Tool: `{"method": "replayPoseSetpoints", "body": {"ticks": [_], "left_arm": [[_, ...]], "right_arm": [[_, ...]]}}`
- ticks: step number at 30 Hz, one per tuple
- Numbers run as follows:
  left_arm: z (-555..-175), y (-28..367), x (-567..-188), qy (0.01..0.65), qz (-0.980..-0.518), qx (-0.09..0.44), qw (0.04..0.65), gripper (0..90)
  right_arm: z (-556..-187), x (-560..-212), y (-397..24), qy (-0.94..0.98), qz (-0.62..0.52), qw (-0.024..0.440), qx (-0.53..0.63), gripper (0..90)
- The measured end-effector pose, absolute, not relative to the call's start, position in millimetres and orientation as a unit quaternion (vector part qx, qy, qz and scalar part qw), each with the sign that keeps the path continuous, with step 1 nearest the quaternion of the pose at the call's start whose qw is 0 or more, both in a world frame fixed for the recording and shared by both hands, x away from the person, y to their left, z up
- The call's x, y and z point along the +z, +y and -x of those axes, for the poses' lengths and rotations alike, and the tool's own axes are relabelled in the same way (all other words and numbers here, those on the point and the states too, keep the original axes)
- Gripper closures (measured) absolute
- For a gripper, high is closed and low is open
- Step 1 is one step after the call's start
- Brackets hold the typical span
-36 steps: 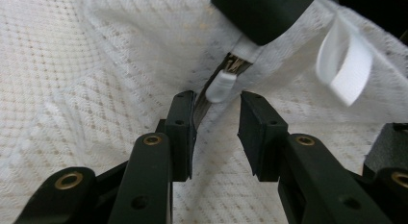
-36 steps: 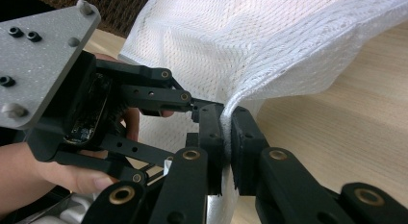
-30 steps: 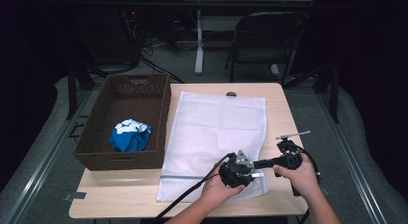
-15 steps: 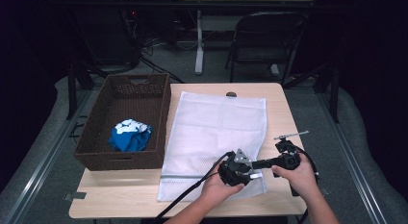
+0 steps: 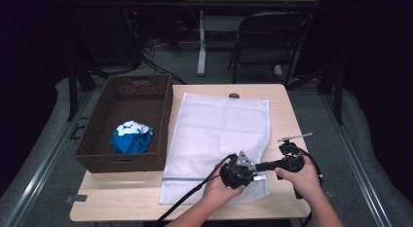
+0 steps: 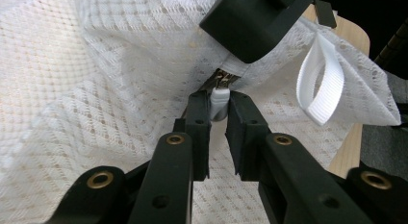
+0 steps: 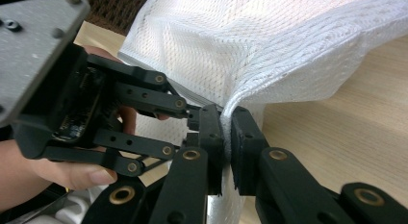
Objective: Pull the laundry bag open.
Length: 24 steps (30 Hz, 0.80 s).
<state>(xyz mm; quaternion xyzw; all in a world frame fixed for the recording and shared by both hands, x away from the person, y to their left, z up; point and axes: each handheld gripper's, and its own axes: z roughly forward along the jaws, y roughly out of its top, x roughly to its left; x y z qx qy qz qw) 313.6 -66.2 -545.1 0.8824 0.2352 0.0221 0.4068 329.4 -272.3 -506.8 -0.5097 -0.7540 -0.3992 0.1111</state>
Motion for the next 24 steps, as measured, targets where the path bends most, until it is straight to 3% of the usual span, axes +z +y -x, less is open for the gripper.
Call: {"method": "replayPoseSetpoints", "body": {"ticks": [24], "left_arm": [[-308.6,-66.7,-542.3,0.221,-0.892,0.052,0.391,81.8]], "right_arm": [[-329.1,-508.8,-273.6,-0.756,0.516,0.104,-0.388,84.7]]}}
